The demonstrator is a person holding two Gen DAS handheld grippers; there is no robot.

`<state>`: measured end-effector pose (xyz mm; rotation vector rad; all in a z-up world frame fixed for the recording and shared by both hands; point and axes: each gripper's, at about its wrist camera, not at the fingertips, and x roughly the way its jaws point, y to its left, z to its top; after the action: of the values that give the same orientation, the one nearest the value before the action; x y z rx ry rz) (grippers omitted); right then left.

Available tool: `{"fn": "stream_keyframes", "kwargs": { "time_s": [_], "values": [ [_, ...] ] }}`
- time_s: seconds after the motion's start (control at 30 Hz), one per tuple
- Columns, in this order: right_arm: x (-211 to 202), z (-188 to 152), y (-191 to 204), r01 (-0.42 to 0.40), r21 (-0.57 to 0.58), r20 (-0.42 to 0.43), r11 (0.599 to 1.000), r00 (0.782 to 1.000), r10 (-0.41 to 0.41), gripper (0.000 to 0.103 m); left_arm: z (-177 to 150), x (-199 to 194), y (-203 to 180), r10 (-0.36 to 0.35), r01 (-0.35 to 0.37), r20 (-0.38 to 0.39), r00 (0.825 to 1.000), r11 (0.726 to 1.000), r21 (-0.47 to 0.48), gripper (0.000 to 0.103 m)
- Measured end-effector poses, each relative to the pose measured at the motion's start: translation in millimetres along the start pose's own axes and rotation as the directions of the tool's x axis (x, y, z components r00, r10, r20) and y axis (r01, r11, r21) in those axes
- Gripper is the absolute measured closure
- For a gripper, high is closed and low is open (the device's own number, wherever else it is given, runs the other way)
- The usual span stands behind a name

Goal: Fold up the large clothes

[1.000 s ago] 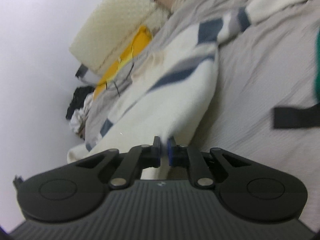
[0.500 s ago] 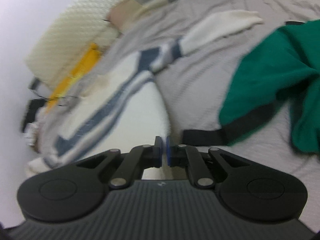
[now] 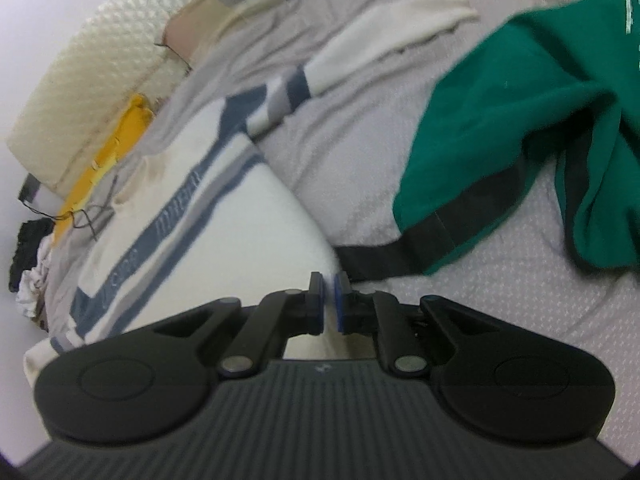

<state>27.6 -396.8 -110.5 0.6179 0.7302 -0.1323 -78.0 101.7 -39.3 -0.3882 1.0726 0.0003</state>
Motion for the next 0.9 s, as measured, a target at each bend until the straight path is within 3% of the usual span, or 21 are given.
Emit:
{"fn": "stream_keyframes", "kwargs": {
  "time_s": [0.03, 0.07, 0.1, 0.17, 0.33, 0.5, 0.67, 0.9],
  "values": [
    [-4.1, 0.5, 2.4, -0.001, -0.012, 0.018, 1.0, 1.0, 0.001, 0.091, -1.4, -4.1, -2.4, 0.005, -0.005, 0.008, 1.0, 1.0, 0.011, 0.076],
    [-7.5, 0.2, 4.3, 0.003, -0.027, 0.036, 1.0, 0.999, -0.002, 0.082, -3.2, -7.2, -5.8, 0.006, -0.007, 0.019, 1.0, 1.0, 0.024, 0.062],
    [-9.5, 0.4, 5.5, 0.004, -0.036, 0.046, 0.999, 0.999, -0.002, 0.067, -5.0, -12.8, -8.4, 0.009, -0.01, 0.037, 0.999, 0.999, 0.04, 0.054],
    [-13.7, -0.4, 7.7, -0.017, -0.05, 0.071, 0.999, 0.997, 0.021, 0.051, -8.3, -24.3, -15.9, 0.016, -0.021, 0.073, 0.997, 0.997, 0.072, 0.053],
    [-26.3, -3.3, 24.4, -0.068, -0.154, 0.137, 0.986, 0.986, 0.09, 0.05, -6.1, -48.2, -37.2, 0.009, -0.032, 0.185, 0.983, 0.992, 0.12, 0.053],
    [-36.2, -10.9, 47.3, -0.107, -0.309, 0.162, 0.945, 0.973, 0.163, 0.05, 8.5, -48.2, -65.7, -0.028, -0.018, 0.27, 0.962, 0.986, 0.165, 0.053],
    [-34.3, -20.1, 68.1, -0.138, -0.438, 0.127, 0.889, 0.969, 0.213, 0.05, 22.3, -25.9, -102.8, -0.062, 0.002, 0.312, 0.948, 0.982, 0.19, 0.053],
    [-17.7, -26.2, 83.8, -0.142, -0.501, 0.08, 0.854, 0.975, 0.209, 0.05, 33.6, 26.4, -131.5, -0.071, 0.002, 0.295, 0.953, 0.974, 0.228, 0.053]
  ]
}}
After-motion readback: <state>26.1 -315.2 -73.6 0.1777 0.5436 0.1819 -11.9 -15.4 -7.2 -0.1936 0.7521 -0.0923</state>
